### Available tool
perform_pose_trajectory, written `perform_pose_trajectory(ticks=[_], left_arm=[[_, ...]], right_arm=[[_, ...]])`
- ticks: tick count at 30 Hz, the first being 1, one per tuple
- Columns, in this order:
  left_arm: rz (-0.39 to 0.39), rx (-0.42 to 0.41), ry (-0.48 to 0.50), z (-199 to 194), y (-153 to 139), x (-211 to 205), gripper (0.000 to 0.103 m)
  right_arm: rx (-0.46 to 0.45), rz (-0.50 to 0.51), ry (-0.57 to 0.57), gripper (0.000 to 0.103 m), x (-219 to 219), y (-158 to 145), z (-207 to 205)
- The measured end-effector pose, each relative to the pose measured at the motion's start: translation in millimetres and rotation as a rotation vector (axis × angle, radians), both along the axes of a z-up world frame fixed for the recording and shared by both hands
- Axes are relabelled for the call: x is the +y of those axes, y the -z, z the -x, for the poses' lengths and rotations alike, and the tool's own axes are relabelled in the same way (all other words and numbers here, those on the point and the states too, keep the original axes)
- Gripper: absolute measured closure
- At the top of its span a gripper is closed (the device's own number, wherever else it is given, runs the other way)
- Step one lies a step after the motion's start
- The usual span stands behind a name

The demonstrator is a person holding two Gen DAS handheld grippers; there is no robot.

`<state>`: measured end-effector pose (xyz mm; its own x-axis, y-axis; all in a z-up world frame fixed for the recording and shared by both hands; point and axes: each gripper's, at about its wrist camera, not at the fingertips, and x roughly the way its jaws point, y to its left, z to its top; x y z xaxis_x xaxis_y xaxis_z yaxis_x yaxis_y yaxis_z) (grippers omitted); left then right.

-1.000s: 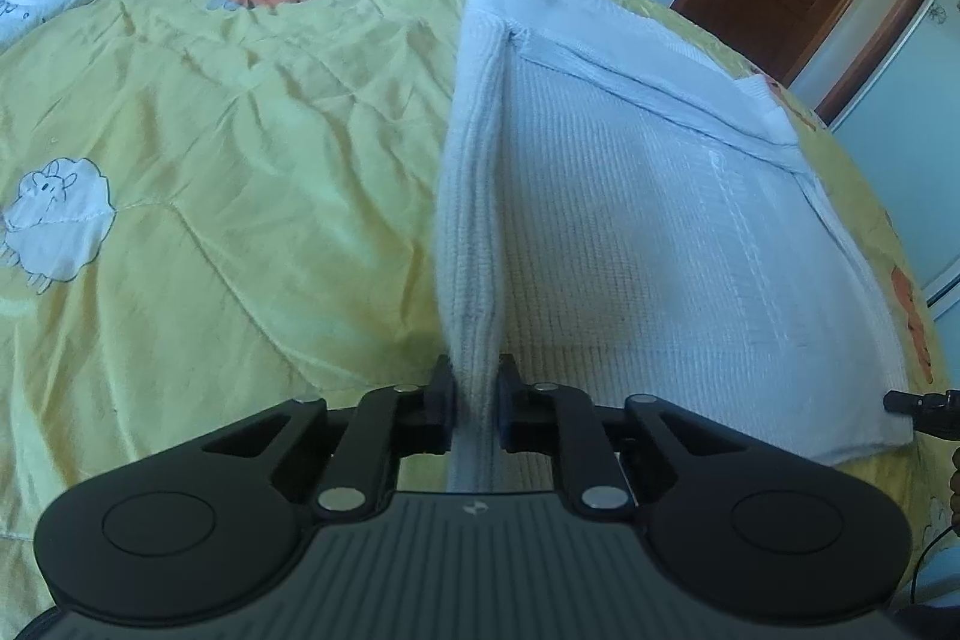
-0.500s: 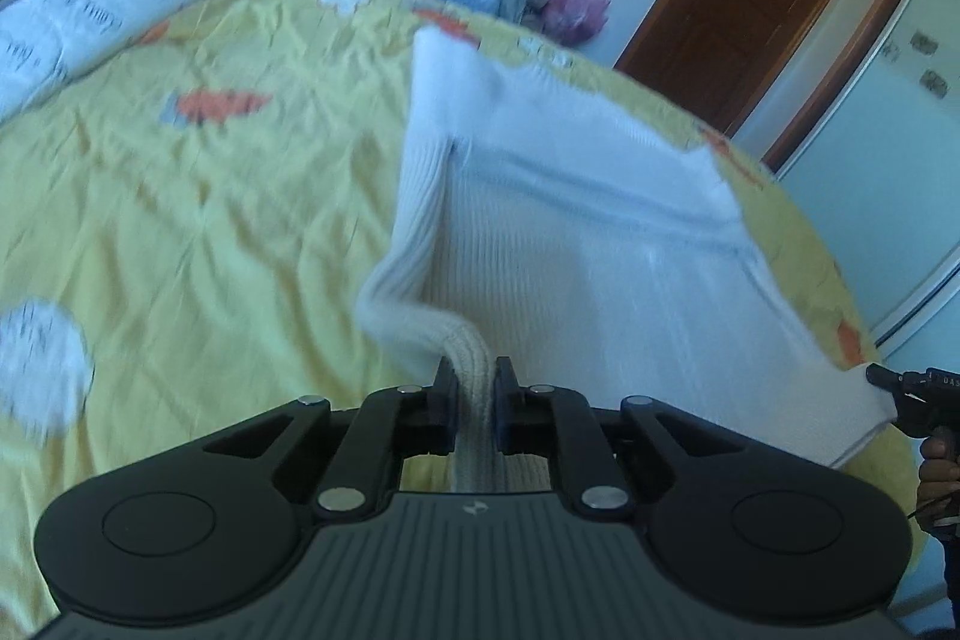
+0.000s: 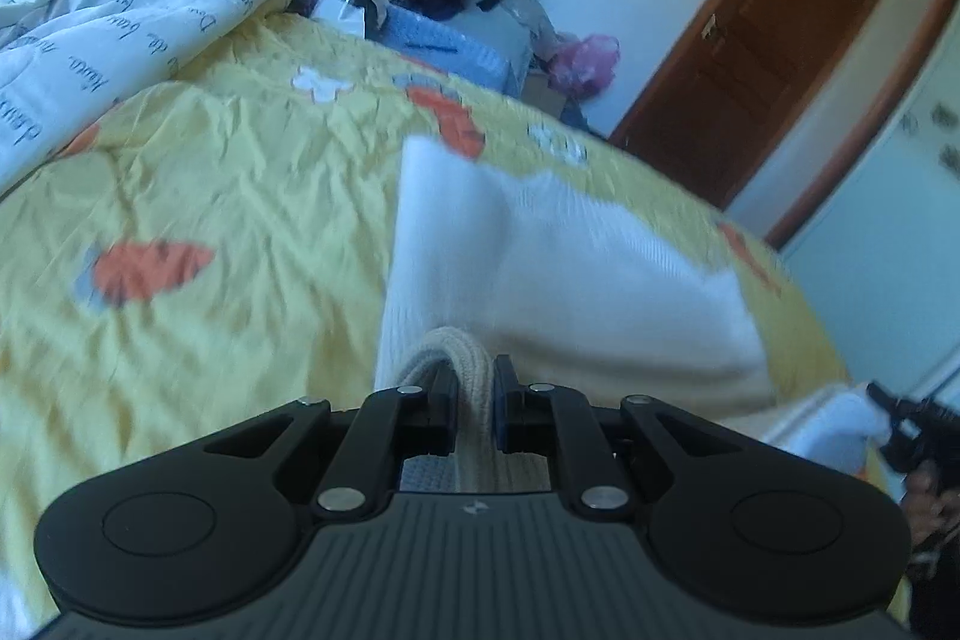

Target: Fold small clothes

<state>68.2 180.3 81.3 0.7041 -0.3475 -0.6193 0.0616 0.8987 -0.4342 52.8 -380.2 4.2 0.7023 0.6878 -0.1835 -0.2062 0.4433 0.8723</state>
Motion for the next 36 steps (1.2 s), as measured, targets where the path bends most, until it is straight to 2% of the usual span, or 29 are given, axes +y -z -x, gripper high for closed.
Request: perform_pose_trajectory(ticks=[6, 10, 13, 16, 17, 19, 20, 21, 22, 23, 24, 26, 28, 30, 33, 36], left_arm=[[0.006, -0.029, -0.028, -70.6, -8.5, 1.3, 0.092], [-0.050, -0.004, -0.030, -118.6, -0.2, -10.0, 0.092], [-0.023, 0.007, -0.037, -149.5, 2.8, -11.8, 0.092], [0.048, -0.003, -0.093, -180.4, 4.4, -3.6, 0.092], [0.052, -0.009, -0.113, -193.6, 9.5, -1.7, 0.092], [0.078, 0.023, -0.148, -214.9, 23.9, 1.6, 0.091], [0.127, 0.059, -0.169, -221.4, 32.9, 5.1, 0.089], [0.176, 0.089, -0.191, -222.4, 39.5, 7.9, 0.087], [0.232, 0.102, -0.205, -218.4, 43.9, 10.9, 0.080], [0.294, 0.088, -0.193, -210.0, 45.8, 13.9, 0.066], [0.319, 0.066, -0.175, -201.7, 44.5, 15.5, 0.056], [0.299, 0.012, -0.171, -175.5, 37.0, 20.2, 0.016], [0.235, -0.029, -0.233, -142.5, 31.9, 24.9, 0.011], [0.193, -0.015, -0.253, -116.7, 35.2, 28.4, 0.011], [0.213, 0.034, -0.261, -73.7, 53.9, 24.5, 0.011], [0.277, 0.050, -0.248, -41.7, 71.8, 10.1, 0.011]], right_arm=[[0.024, -0.011, 0.030, 0.091, -3.7, 7.0, -72.3], [0.062, 0.007, 0.038, 0.091, 3.4, 15.2, -125.1], [0.088, 0.010, 0.047, 0.091, 9.7, 21.2, -151.0], [0.131, -0.015, 0.105, 0.091, 9.7, 32.0, -177.3], [0.154, -0.031, 0.139, 0.089, 8.9, 38.9, -185.8], [0.224, -0.076, 0.214, 0.078, 7.7, 55.4, -199.6], [0.252, -0.103, 0.228, 0.062, 6.9, 62.4, -204.3], [0.260, -0.139, 0.224, 0.059, 6.8, 68.3, -205.9], [0.247, -0.170, 0.225, 0.059, 6.5, 70.3, -202.5], [0.224, -0.174, 0.226, 0.059, 5.9, 68.4, -197.8], [0.192, -0.160, 0.221, 0.056, 5.2, 63.6, -189.8], [0.149, -0.094, 0.206, 0.056, 2.0, 52.6, -170.0], [0.110, -0.043, 0.184, 0.056, -3.6, 45.1, -140.4], [0.097, -0.030, 0.176, 0.055, -12.1, 43.2, -108.0], [0.114, -0.038, 0.197, 0.052, -25.8, 50.2, -52.4], [0.161, -0.068, 0.232, 0.050, -31.1, 68.2, -10.3]])
